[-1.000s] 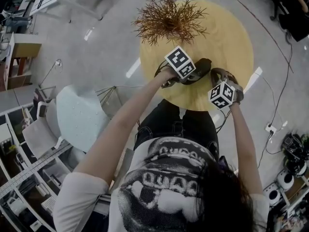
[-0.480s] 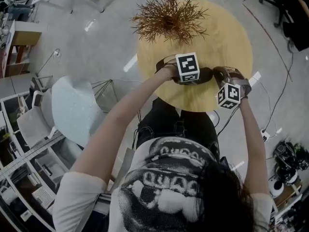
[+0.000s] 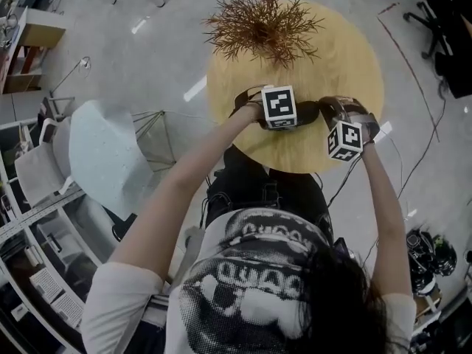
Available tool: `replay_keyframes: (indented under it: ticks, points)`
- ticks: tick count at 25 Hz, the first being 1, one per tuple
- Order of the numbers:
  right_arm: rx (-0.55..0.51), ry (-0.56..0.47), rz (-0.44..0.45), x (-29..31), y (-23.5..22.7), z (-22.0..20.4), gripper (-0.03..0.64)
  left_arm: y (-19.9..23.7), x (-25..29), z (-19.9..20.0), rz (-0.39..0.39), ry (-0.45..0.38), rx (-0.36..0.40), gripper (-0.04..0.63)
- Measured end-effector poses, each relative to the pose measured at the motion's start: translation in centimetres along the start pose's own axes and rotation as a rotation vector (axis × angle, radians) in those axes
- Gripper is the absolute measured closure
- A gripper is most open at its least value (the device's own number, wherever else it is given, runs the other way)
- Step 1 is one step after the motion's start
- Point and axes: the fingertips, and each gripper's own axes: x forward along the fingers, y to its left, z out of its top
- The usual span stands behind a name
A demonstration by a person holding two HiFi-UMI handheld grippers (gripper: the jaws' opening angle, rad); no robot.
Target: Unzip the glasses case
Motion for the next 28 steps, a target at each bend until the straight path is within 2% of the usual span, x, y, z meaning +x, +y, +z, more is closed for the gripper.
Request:
replay_keyframes:
  ticks: [3, 5, 8, 13, 20, 24, 28]
  points:
    - [0.084, 0.031, -0.002, 0.2, -0.7, -1.0, 0.614, 1.4, -1.6, 0.7, 0.137, -0.135, -0.013, 0.267]
    - [0.16, 0.057, -0.001, 0.4, -0.8, -1.9, 0.614, 2.0, -3.0, 0.5, 0.209, -0.187, -0.03, 0.267]
    - [0.29, 0.084, -0.004, 0.4, -0.4, -3.0, 0.614, 2.0, -4.8, 0.0, 0.259, -0.246, -0.072, 0.268]
    - [0.437, 0.128, -0.027, 0.1, 0.7, -3.5, 0.614, 1.3, -7.2, -1.4, 0.337, -0.347, -0.11, 0.274]
    - [0.64, 0.182, -0.055, -0.7, 4.0, -2.4, 0.614, -0.4, -9.2, -4.6, 0.361, -0.447, -0.168, 0.319]
    - [0.754, 0.217, -0.112, -0.8, 5.5, -1.9, 0.611, -1.0, -10.3, -6.2, 0.356, -0.475, -0.17, 0.331]
    - [0.872, 0.271, -0.191, -1.6, 6.5, -1.3, 0.528, -1.9, -11.5, -7.9, 0.338, -0.494, -0.136, 0.339]
